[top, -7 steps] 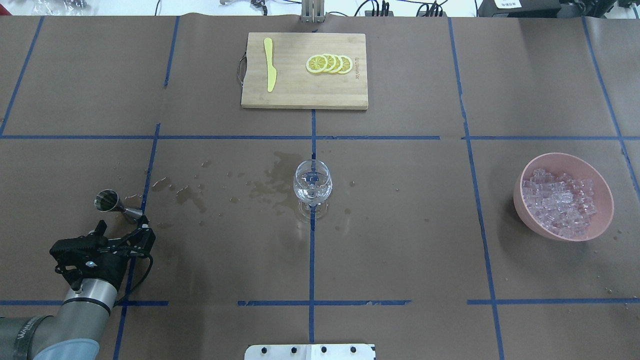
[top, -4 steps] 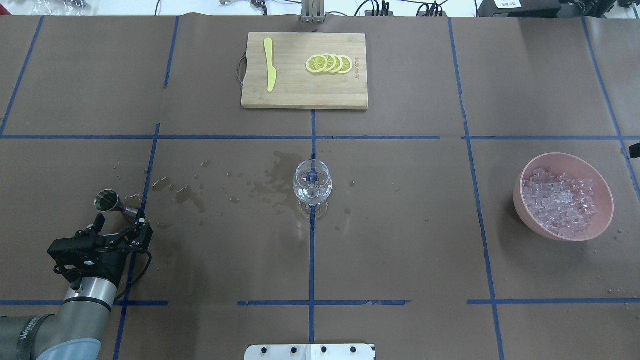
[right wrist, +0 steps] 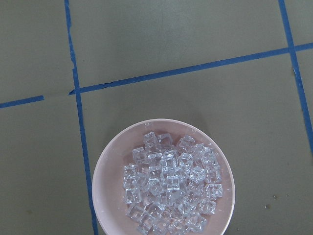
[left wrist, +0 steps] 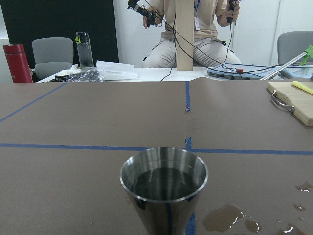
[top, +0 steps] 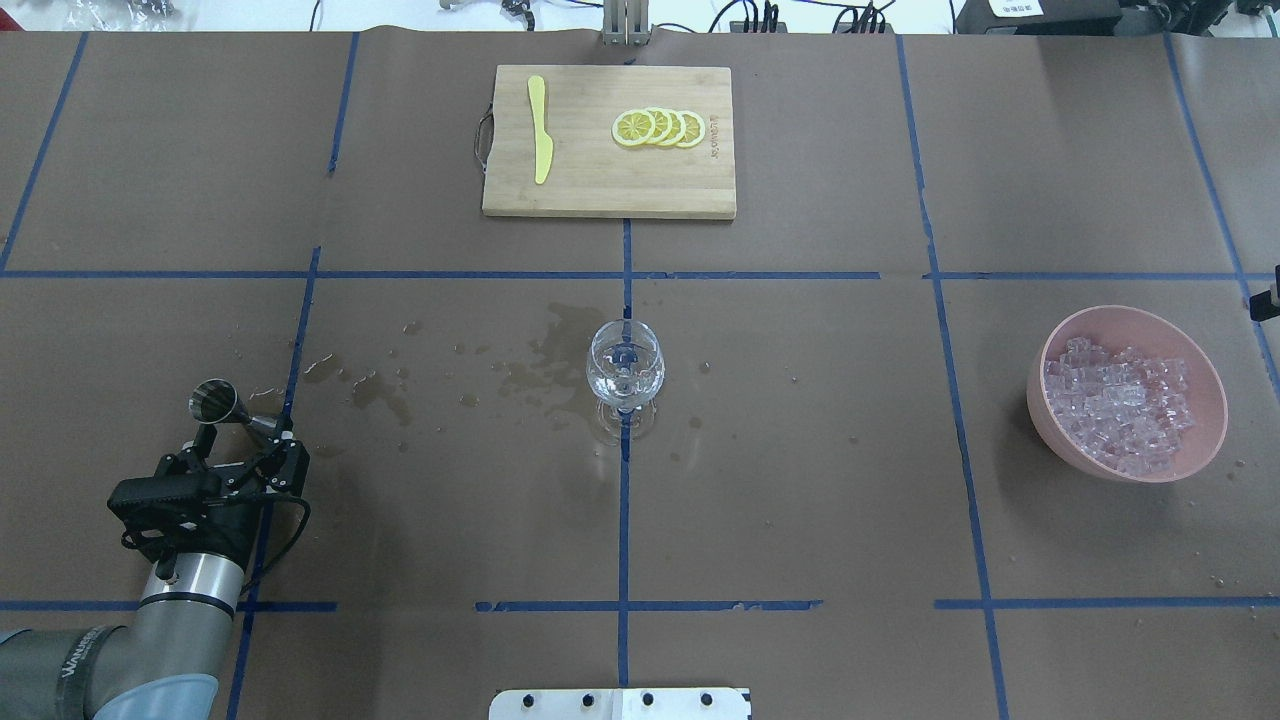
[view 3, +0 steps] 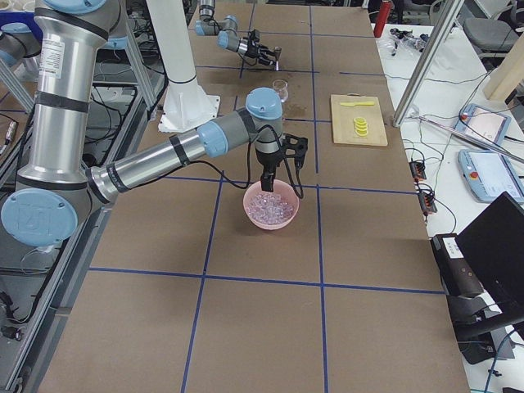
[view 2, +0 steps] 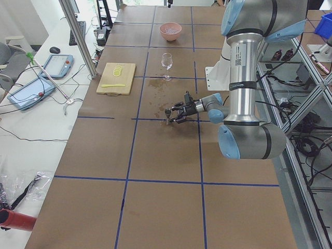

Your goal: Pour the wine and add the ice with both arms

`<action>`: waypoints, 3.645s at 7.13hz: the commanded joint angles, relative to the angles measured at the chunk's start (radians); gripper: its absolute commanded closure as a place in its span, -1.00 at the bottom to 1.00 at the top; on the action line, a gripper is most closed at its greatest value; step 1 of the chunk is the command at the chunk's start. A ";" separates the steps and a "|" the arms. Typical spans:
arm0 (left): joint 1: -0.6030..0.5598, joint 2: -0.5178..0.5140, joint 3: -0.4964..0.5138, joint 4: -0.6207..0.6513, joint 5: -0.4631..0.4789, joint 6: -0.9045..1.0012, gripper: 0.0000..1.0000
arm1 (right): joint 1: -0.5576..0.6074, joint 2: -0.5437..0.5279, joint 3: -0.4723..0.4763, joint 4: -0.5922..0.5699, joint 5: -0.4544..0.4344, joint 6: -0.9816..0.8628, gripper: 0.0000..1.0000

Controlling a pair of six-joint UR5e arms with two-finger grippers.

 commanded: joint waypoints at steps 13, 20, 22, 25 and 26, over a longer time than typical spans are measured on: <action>-0.025 -0.014 0.030 -0.002 0.002 -0.014 0.08 | -0.082 0.003 0.028 0.006 -0.031 0.088 -1.00; -0.047 -0.022 0.016 -0.008 0.002 -0.035 1.00 | -0.082 0.003 0.026 0.006 -0.031 0.088 -1.00; -0.065 -0.023 -0.010 -0.009 0.002 -0.035 1.00 | -0.082 0.003 0.026 0.008 -0.031 0.088 -1.00; -0.126 -0.089 -0.016 -0.011 0.032 -0.019 1.00 | -0.082 0.008 0.028 0.011 -0.029 0.088 -1.00; -0.143 -0.106 -0.016 -0.011 0.032 0.015 1.00 | -0.082 0.008 0.029 0.020 -0.028 0.086 -1.00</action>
